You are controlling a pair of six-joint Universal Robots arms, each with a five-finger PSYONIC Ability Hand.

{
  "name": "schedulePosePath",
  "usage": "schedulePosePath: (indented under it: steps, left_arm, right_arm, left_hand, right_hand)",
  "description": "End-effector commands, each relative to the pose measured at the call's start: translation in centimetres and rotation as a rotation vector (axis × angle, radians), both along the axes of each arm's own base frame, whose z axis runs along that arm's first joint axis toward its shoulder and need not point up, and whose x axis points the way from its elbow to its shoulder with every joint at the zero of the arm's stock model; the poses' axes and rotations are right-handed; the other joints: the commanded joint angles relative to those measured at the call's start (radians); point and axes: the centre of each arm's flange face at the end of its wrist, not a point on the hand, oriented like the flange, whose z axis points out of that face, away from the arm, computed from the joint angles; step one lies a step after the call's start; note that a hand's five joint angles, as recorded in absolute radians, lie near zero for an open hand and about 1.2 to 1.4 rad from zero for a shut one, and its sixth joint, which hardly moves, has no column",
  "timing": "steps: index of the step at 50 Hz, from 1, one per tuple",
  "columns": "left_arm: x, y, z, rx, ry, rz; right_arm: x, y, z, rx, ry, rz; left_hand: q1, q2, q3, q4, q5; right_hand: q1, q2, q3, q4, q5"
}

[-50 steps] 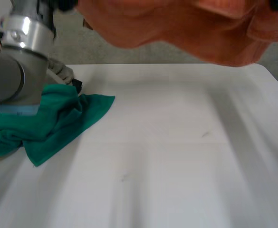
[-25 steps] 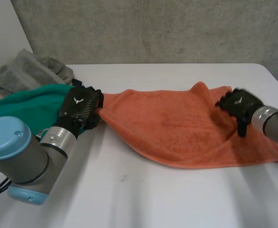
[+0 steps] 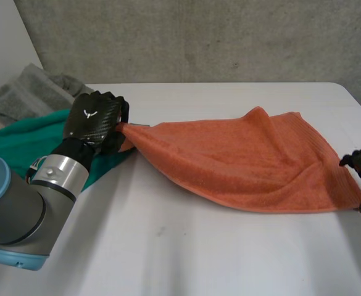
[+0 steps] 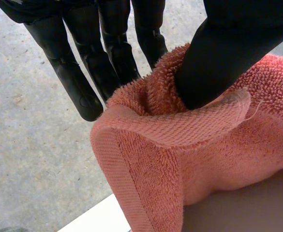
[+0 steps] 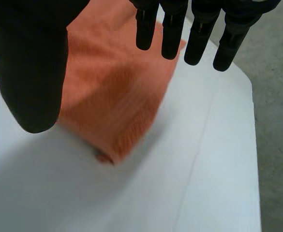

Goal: Fold the laundry.

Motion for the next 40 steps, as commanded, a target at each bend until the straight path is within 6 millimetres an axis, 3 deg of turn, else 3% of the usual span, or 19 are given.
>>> schedulePosePath:
  steps: [1,8,11,12,13,18,20,21,26,31,32,35,40]
  left_arm:
    - [0.1,-0.4,0.2,-0.010,0.002,0.006]
    - [0.0,-0.5,0.4,-0.016,0.006,0.004]
    - [-0.2,-0.4,0.5,-0.019,0.007,-0.002]
    - [-0.2,-0.3,0.5,-0.018,0.009,-0.003]
    - [-0.3,-0.3,0.5,-0.017,0.010,-0.004]
    - [-0.2,-0.1,0.7,-0.012,0.016,-0.006]
    - [-0.2,0.0,0.9,-0.014,0.016,-0.005]
    - [-0.1,0.2,1.2,-0.016,0.015,-0.004]
    - [1.1,2.3,3.2,0.048,-0.021,0.004]
    - [2.6,4.8,4.4,0.154,-0.077,0.020]
    - [3.0,5.3,4.5,0.171,-0.093,0.027]
    - [4.1,7.3,4.4,0.259,-0.195,0.035]
    - [4.9,10.5,2.2,0.417,-0.418,-0.023]
  right_arm:
    - [-1.1,-1.1,-3.9,-0.035,0.054,0.037]
    - [-1.2,-2.2,-5.6,-0.036,0.041,0.067]
    - [-1.1,-2.9,-5.8,-0.047,0.022,0.085]
    - [-1.1,-3.1,-5.8,-0.054,0.018,0.089]
    - [-1.2,-3.4,-5.8,-0.070,0.020,0.091]
    - [-1.4,-3.9,-5.2,-0.114,0.008,0.057]
    - [-1.5,-4.0,-3.8,-0.151,-0.006,0.042]
    - [-1.6,-3.9,-1.4,-0.207,-0.020,0.024]
    - [-1.5,-2.2,4.4,-0.297,-0.036,0.015]
    - [-3.1,-0.4,8.7,-0.273,0.030,-0.035]
    - [-3.6,0.6,10.0,-0.241,0.073,-0.047]
    - [-3.9,2.0,10.4,-0.158,0.142,-0.035]
    - [-2.7,4.9,8.9,0.082,0.300,0.124]
  left_hand:
    - [0.270,0.194,0.203,0.194,0.239]
    - [0.270,0.194,0.203,0.194,0.239]
    - [0.270,0.194,0.203,0.194,0.239]
    - [0.270,0.194,0.203,0.194,0.239]
    - [0.270,0.194,0.203,0.194,0.239]
    - [0.270,0.194,0.203,0.194,0.239]
    - [0.270,0.194,0.203,0.194,0.239]
    - [0.270,0.194,0.203,0.194,0.239]
    - [0.270,0.194,0.203,0.194,0.239]
    - [0.270,0.194,0.203,0.194,0.239]
    - [0.270,0.194,0.203,0.194,0.239]
    - [0.270,0.194,0.203,0.194,0.239]
    - [0.270,0.194,0.203,0.194,0.239]
  right_hand:
    - [0.124,0.137,0.110,0.113,0.099]
    - [0.141,0.155,0.128,0.131,0.117]
    - [0.425,0.438,0.412,0.414,0.400]
    - [0.624,0.637,0.611,0.613,0.599]
    - [1.046,1.059,1.033,1.036,1.021]
    - [1.050,1.064,1.037,1.040,1.026]
    - [1.050,1.064,1.037,1.040,1.026]
    - [1.050,1.064,1.037,1.040,1.026]
    - [1.050,1.064,1.037,1.040,1.026]
    - [1.050,1.064,1.037,1.040,1.026]
    - [1.050,1.064,1.037,1.040,1.026]
    - [1.050,1.064,1.037,1.040,1.026]
    - [1.050,1.064,1.037,1.040,1.026]
